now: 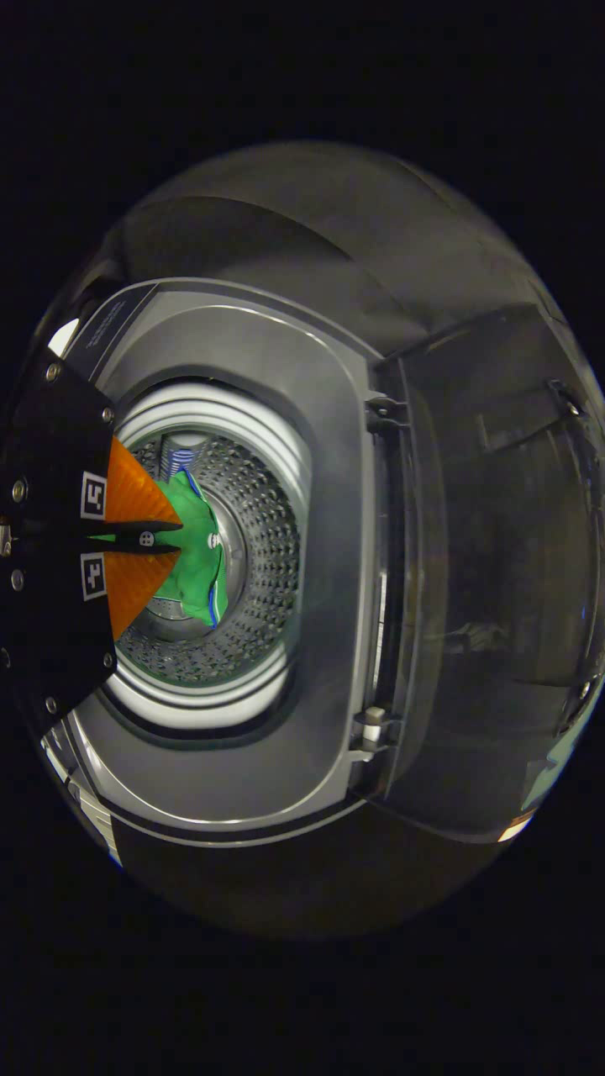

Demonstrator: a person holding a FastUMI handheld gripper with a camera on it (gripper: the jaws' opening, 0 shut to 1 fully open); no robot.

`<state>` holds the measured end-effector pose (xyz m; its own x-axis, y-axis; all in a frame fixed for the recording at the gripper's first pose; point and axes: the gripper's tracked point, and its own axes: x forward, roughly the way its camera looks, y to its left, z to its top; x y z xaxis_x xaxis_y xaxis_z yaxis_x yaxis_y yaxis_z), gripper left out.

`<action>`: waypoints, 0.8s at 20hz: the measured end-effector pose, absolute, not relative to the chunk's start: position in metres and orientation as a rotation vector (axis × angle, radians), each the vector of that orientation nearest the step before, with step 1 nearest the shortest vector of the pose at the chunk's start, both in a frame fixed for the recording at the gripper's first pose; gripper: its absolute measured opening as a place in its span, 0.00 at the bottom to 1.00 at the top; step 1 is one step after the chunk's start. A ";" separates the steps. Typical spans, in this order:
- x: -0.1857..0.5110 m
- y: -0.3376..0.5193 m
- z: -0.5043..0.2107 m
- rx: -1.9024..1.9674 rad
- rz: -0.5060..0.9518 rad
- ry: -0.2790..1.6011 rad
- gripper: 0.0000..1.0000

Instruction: Put the clothes into the washing machine and then close the washing machine lid.

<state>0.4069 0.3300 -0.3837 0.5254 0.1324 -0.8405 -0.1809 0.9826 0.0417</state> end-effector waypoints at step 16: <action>0.415 0.341 -0.329 -0.109 0.212 0.876 0.97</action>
